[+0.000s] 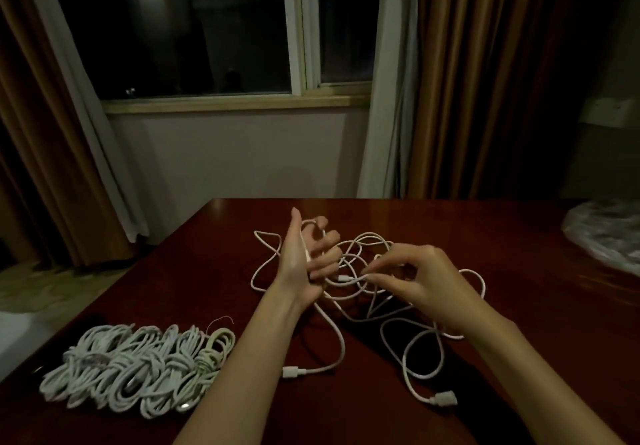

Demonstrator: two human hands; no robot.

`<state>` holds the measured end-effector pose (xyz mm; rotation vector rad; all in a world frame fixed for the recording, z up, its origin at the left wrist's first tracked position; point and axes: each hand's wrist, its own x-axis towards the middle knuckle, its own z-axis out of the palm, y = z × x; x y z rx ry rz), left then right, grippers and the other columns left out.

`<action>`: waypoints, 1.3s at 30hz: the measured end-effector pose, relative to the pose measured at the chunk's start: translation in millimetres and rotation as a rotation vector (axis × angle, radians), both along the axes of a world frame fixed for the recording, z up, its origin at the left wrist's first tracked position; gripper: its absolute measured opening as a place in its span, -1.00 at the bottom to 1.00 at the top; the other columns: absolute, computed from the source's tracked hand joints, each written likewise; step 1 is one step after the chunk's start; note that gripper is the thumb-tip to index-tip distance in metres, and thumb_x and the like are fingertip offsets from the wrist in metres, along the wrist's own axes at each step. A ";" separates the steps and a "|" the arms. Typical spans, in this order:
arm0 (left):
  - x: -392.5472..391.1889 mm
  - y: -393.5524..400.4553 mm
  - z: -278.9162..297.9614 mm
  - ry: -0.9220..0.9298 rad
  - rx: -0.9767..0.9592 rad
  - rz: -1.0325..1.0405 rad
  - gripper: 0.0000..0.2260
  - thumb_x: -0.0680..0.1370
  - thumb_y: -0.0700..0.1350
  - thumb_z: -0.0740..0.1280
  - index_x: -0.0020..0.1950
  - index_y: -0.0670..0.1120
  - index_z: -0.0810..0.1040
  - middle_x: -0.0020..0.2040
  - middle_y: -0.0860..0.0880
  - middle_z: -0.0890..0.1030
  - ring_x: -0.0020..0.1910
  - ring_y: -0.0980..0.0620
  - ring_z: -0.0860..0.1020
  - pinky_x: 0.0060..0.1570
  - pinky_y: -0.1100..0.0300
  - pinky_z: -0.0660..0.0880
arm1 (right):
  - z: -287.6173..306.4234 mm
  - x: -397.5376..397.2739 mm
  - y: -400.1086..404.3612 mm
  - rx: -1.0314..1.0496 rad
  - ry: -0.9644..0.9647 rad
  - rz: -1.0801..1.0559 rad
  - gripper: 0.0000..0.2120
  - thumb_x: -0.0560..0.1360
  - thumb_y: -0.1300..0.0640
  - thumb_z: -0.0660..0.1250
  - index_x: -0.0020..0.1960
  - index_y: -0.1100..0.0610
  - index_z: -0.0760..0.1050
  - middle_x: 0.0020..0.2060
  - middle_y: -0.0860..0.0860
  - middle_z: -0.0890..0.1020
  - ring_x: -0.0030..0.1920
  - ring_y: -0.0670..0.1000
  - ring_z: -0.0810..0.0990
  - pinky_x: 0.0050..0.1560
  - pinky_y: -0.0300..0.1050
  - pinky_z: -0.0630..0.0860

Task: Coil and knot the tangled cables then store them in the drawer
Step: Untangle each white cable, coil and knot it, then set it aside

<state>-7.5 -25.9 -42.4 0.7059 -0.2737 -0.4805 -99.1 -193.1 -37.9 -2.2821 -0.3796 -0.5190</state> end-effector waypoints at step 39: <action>-27.2 -23.0 -0.8 -0.343 0.430 -0.316 -0.56 0.61 0.16 0.08 -0.34 -0.07 0.41 -0.53 0.04 0.19 -0.66 0.18 0.11 -0.68 0.38 0.05 | 4.1 2.3 2.6 0.727 0.059 -0.056 -0.87 0.54 0.20 0.33 0.00 0.20 0.64 -0.42 -0.09 0.62 -0.45 -0.21 0.51 -0.41 -0.38 0.37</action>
